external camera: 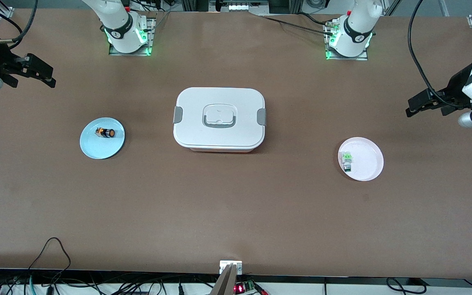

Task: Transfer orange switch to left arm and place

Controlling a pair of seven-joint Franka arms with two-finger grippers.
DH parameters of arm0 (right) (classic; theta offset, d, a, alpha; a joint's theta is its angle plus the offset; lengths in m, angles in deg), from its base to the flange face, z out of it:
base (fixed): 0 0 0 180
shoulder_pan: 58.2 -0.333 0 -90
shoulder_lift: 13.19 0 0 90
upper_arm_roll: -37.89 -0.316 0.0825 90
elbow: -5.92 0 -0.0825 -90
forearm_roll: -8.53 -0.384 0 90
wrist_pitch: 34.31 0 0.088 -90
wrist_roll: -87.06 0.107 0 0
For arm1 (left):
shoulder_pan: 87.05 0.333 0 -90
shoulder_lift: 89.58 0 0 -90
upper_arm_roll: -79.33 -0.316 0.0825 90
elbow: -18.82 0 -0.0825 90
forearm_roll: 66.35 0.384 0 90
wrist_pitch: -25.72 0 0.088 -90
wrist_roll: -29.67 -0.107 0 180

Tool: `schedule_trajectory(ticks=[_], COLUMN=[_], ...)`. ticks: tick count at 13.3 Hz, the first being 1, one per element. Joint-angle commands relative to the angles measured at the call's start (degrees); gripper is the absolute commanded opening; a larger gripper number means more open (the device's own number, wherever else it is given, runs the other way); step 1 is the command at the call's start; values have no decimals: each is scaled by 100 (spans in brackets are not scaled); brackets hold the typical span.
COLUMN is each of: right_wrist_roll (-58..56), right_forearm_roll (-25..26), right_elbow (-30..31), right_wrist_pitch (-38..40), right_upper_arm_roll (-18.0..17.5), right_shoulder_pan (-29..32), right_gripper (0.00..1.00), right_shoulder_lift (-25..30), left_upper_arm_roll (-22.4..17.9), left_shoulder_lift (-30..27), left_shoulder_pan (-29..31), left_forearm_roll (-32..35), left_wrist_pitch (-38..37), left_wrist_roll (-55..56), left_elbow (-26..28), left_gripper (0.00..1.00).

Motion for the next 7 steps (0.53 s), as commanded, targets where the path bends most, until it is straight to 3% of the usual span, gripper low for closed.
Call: schedule_trajectory(ticks=[1,7], right_wrist_roll=[34,-45], right_forearm_roll=[12,-40], right_elbow=[-83,-91], right_wrist_pitch=[35,26], right_upper_arm_roll=[-55,-29], right_shoulder_pan=[38,47], right_gripper=[100,100], right_shoulder_lift=[18,-34], left_upper_arm_roll=[-31,-31], left_shoulder_lift=[-40,-40], left_shoulder_pan=[-60,-60], left_forearm_roll=[62,62], left_wrist_pitch=[-43,-51], left_wrist_roll=[-39,-39], left_elbow=[-48,-48], left_gripper=[100,100])
